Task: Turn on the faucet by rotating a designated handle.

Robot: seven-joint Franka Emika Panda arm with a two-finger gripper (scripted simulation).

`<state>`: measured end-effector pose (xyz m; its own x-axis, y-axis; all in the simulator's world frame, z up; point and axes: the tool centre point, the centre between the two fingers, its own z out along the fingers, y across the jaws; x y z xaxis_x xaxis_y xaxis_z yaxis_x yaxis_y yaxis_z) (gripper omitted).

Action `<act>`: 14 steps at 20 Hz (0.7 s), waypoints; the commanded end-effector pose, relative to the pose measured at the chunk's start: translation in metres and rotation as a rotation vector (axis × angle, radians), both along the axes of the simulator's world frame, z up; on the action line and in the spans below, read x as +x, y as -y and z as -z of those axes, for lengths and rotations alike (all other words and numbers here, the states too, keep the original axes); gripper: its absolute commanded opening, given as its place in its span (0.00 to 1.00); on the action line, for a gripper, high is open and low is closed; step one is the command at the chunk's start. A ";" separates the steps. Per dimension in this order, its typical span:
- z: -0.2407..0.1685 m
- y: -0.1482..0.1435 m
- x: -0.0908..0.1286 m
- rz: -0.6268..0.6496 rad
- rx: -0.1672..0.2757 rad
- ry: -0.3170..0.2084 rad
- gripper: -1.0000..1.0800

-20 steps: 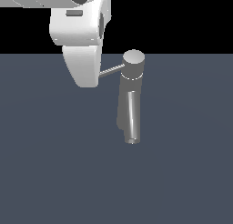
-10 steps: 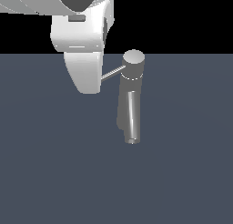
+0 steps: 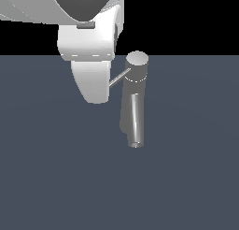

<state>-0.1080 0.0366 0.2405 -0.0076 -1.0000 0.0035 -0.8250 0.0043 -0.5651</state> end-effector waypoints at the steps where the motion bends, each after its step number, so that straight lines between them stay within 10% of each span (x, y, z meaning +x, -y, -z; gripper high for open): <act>1: 0.003 0.014 -0.004 0.026 0.003 -0.003 0.00; 14: 0.013 0.027 -0.019 0.028 0.002 -0.005 0.00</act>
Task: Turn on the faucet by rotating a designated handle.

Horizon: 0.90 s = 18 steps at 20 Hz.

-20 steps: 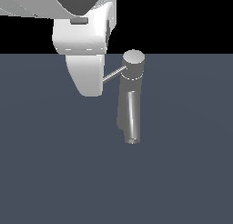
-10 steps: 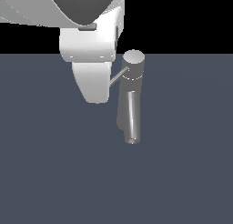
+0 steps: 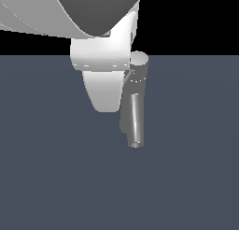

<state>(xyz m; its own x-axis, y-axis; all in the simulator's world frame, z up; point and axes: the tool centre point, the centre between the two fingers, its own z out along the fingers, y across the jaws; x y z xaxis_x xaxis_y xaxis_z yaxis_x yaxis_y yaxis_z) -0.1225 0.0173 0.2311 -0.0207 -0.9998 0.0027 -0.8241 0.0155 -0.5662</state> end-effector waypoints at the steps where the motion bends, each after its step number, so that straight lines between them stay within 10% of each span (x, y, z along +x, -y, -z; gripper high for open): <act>1: 0.005 0.009 -0.005 0.016 0.001 -0.007 0.00; 18: 0.007 0.024 -0.011 0.006 0.000 -0.001 0.00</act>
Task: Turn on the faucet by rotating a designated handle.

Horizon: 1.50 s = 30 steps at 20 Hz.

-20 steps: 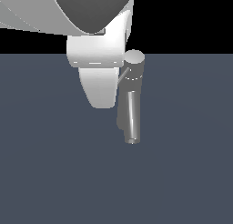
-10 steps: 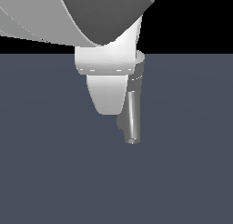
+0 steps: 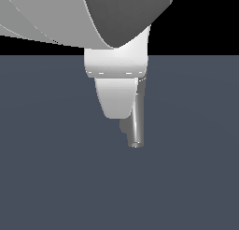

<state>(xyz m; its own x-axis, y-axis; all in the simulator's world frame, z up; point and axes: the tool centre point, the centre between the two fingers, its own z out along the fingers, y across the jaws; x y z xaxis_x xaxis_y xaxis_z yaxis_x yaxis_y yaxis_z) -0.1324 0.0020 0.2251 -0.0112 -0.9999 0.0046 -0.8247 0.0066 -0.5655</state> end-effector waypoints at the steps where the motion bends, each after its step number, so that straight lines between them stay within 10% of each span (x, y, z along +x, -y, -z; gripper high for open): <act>1: 0.001 0.011 -0.001 0.016 0.002 -0.001 0.00; 30: 0.006 0.064 -0.010 0.024 0.003 -0.006 0.00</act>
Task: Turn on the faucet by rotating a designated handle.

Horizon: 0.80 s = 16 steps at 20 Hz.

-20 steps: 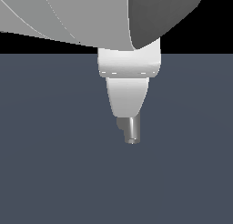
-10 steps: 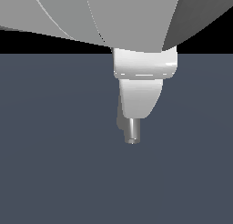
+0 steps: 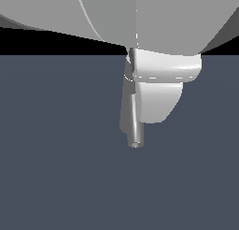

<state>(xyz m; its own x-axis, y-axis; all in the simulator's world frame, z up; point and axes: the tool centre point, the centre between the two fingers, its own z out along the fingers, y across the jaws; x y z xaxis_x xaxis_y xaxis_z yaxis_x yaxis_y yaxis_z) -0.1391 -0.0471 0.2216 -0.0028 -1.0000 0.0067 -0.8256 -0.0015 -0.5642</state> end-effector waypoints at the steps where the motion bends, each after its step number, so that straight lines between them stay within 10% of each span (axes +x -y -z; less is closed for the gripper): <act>1: 0.003 0.017 -0.003 0.033 0.005 -0.005 0.00; 16: -0.010 0.038 0.014 0.014 0.002 -0.002 0.00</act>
